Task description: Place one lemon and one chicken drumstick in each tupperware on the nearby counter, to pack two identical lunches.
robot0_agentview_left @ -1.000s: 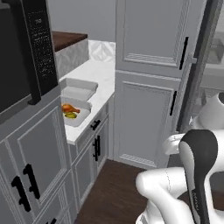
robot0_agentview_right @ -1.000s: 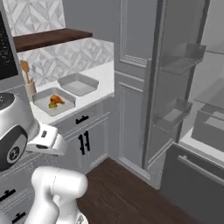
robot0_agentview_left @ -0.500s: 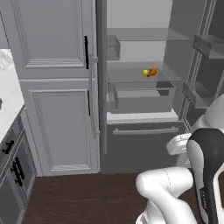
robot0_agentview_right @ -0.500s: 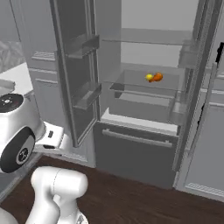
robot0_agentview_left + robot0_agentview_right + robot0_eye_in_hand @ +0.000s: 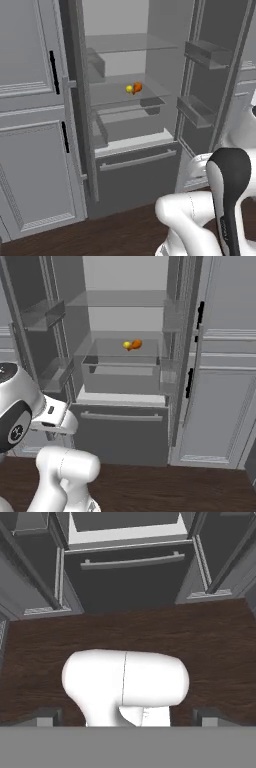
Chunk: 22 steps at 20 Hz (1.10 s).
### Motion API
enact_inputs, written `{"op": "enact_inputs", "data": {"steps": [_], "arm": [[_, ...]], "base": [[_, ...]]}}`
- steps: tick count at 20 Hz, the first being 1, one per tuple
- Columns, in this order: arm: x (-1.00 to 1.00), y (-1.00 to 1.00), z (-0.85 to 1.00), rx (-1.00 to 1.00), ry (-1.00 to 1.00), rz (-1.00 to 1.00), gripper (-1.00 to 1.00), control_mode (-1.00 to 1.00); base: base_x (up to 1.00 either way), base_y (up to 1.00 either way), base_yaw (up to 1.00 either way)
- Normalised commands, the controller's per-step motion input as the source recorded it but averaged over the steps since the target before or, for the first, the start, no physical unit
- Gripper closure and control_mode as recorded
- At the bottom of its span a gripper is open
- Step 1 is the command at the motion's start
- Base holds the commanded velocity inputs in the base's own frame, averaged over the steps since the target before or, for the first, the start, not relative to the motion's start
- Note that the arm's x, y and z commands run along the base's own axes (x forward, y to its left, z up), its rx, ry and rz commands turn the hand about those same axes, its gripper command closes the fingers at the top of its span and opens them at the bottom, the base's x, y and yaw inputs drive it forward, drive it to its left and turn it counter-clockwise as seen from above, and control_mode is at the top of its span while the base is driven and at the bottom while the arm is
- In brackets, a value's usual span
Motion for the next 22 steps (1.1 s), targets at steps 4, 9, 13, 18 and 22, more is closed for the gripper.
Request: {"op": "enact_inputs", "data": {"steps": [4, 9, 13, 18, 22], "arm": [[0.00, 0.00, 0.00, 0.00, 0.00, 0.00, -1.00, 1.00], [0.00, 0.00, 0.00, 0.00, 0.00, 0.00, -1.00, 1.00], [0.00, 0.00, 0.00, 0.00, 0.00, 0.00, -1.00, 1.00], [0.00, 0.00, 0.00, 0.00, 0.00, 0.00, -1.00, 1.00], [0.00, 0.00, 0.00, 0.00, 0.00, 0.00, -1.00, 1.00]], "base": [[0.89, -0.10, 0.15], [0.56, -0.69, 0.09], [0.49, -0.36, 0.06], [0.36, 0.43, 0.00], [0.57, 0.21, 0.00]]}}
